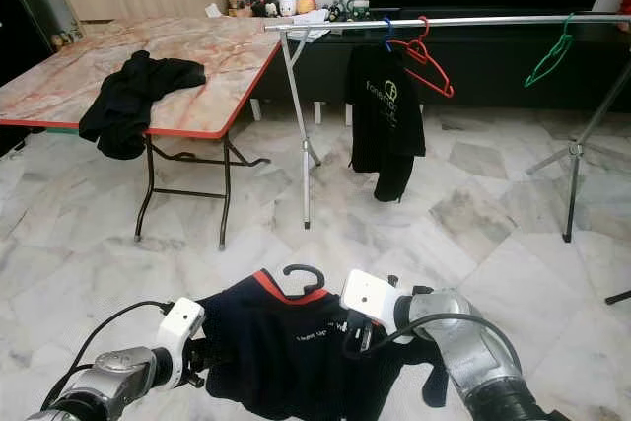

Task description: Hang hanger

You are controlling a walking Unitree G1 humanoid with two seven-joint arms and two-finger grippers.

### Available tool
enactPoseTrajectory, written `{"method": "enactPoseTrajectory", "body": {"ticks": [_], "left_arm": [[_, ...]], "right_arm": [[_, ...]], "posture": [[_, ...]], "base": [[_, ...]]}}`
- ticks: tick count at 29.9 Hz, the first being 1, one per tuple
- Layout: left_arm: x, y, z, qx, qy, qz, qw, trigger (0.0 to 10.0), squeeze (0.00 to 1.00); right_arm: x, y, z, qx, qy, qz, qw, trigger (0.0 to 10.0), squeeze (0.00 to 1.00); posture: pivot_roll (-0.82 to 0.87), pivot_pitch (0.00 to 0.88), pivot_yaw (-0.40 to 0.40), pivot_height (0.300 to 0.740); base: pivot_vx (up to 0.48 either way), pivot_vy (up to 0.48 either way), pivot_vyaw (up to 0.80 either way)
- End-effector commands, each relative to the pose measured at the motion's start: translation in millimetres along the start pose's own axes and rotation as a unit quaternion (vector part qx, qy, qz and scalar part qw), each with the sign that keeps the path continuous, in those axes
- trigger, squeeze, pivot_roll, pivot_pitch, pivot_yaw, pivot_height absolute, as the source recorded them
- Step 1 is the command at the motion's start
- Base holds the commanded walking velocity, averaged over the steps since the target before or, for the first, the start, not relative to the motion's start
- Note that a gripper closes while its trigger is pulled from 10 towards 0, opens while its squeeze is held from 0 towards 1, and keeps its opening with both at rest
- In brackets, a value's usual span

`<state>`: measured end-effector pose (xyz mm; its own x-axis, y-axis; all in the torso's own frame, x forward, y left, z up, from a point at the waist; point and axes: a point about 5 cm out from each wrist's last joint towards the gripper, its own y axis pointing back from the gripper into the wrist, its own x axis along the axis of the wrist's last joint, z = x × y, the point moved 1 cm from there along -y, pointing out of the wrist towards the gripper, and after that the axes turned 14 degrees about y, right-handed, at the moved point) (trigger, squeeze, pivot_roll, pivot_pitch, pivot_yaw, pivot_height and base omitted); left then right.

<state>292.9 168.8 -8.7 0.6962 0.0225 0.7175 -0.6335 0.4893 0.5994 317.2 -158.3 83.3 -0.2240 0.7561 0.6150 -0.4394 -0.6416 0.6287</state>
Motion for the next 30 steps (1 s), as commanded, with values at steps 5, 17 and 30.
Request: {"method": "enactPoseTrajectory", "body": {"ticks": [5, 17, 30], "left_arm": [[1.6, -0.1, -0.9, 0.007, -0.001, 0.006, 1.0, 0.0, 0.0], [0.8, -2.8, 1.3, 0.018, -0.002, 0.011, 1.0, 0.0, 0.0], [-18.0, 13.9, -16.1, 0.024, -0.089, -0.032, 0.995, 0.0, 0.0]], "right_arm": [[5.6, 2.2, 9.0, -0.021, -0.009, 0.019, 1.0, 10.0, 0.0], [11.0, -0.2, 4.6, -0.013, -0.032, 0.042, 0.999, 10.0, 0.0], [-16.9, 3.8, -7.4, 0.018, -0.007, -0.043, 0.999, 10.0, 0.0]], "posture": [[-0.04, 0.043, 0.113, 0.74], [-0.04, 0.047, 0.111, 0.74], [-0.03, 0.05, 0.112, 0.74]], "base": [[0.0, 0.0, 0.0], [0.0, 0.0, 0.0], [0.0, 0.0, 0.0]]}}
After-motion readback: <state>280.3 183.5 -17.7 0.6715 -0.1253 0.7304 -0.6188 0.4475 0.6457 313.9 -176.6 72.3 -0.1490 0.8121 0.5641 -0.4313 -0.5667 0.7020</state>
